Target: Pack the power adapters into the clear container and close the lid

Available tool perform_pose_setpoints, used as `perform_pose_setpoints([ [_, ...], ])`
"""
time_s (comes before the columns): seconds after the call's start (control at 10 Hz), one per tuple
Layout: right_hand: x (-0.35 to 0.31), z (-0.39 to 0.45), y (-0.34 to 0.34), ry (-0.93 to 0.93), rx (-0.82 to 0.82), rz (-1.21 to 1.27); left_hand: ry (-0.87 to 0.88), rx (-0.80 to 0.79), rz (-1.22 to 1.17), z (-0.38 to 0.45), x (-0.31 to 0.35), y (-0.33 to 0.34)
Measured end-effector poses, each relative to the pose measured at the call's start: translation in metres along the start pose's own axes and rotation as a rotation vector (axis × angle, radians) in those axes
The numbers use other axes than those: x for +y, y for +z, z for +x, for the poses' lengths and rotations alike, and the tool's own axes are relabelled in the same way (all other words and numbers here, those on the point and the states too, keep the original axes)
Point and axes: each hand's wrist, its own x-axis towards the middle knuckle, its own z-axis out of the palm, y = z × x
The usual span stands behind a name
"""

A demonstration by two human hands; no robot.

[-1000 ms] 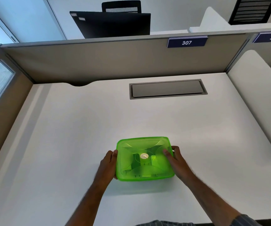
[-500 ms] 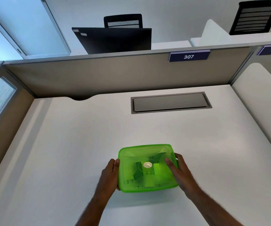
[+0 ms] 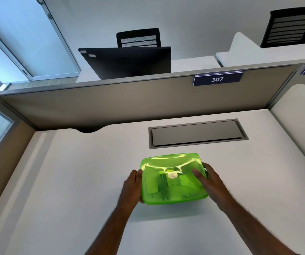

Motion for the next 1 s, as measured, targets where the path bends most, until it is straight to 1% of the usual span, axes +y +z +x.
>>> perform_pose_setpoints([
  [0.3, -0.014, 0.064, 0.006, -0.042, 0.002, -0.035, -0.016, -0.005, 0.033, 0.060, 0.020, 0.003],
  [0.6, -0.013, 0.103, 0.007, -0.068, 0.089, -0.086, 0.005, -0.016, 0.088, 0.099, 0.038, 0.011],
  [0.8, -0.009, 0.106, 0.012, -0.079, 0.107, -0.083, 0.011, -0.019, 0.051, 0.110, 0.032, 0.013],
  [0.9, -0.011, 0.106, 0.012, -0.046, 0.098, -0.066, 0.005, -0.030, 0.025, 0.113, 0.029, 0.013],
  [1.0, -0.016, 0.103, 0.014, -0.019, 0.107, -0.060, 0.033, -0.007, 0.071, 0.099, 0.026, 0.011],
])
